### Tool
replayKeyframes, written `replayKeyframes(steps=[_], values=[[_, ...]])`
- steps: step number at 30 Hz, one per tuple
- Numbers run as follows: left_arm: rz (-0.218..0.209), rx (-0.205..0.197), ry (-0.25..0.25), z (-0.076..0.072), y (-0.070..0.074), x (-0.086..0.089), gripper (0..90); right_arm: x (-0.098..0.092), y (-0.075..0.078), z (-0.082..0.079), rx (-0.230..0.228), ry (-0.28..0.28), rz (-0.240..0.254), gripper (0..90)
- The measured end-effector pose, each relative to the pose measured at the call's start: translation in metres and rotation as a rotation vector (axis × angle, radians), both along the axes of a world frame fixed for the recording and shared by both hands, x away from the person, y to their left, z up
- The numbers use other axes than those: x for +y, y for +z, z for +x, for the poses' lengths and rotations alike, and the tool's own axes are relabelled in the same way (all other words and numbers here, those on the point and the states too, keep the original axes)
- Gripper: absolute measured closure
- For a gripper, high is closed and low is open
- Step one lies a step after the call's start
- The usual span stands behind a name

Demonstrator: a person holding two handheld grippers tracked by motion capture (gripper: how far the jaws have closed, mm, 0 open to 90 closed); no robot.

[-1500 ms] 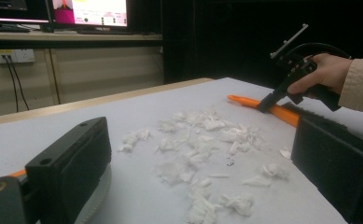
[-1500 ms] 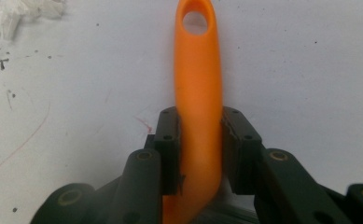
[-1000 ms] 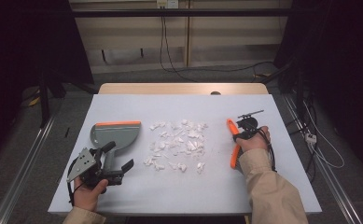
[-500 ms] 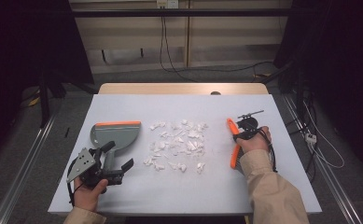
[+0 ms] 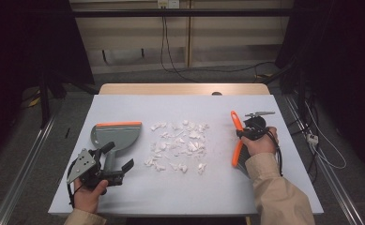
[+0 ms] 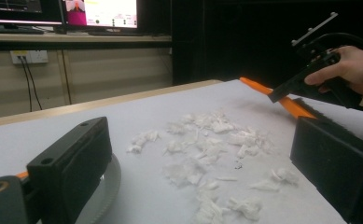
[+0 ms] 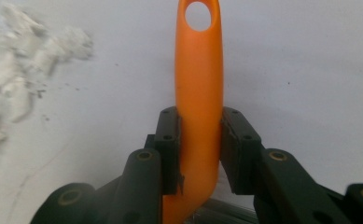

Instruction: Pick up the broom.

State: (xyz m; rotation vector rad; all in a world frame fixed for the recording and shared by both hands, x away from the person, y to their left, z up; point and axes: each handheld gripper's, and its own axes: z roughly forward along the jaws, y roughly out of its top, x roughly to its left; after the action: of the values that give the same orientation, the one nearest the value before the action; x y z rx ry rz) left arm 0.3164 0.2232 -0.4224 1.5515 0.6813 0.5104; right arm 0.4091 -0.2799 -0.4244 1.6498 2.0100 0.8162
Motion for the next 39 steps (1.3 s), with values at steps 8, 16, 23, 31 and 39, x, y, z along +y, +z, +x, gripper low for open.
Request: replayKeyframes(steps=[8,16,23,31,39], values=[[-0.011,0.017,0.005,0.001,0.005,-0.006,4.9,0.001,0.017,-0.031,-0.228,0.051,0.077,70.5],[-0.020,0.019,0.002,-0.001,0.012,-0.011,4.9,-0.003,0.027,-0.063,-0.420,0.062,0.148,70.5],[-0.013,0.012,-0.003,-0.003,0.016,-0.019,4.9,-0.010,0.030,-0.080,-0.535,0.057,0.206,70.5],[0.005,0.018,-0.026,-0.001,0.016,-0.030,5.0,-0.005,0.037,-0.090,-0.607,0.089,0.210,70.5],[-0.001,0.037,-0.079,0.003,0.017,-0.039,5.0,0.005,0.051,-0.092,-0.642,0.133,0.233,70.6]])
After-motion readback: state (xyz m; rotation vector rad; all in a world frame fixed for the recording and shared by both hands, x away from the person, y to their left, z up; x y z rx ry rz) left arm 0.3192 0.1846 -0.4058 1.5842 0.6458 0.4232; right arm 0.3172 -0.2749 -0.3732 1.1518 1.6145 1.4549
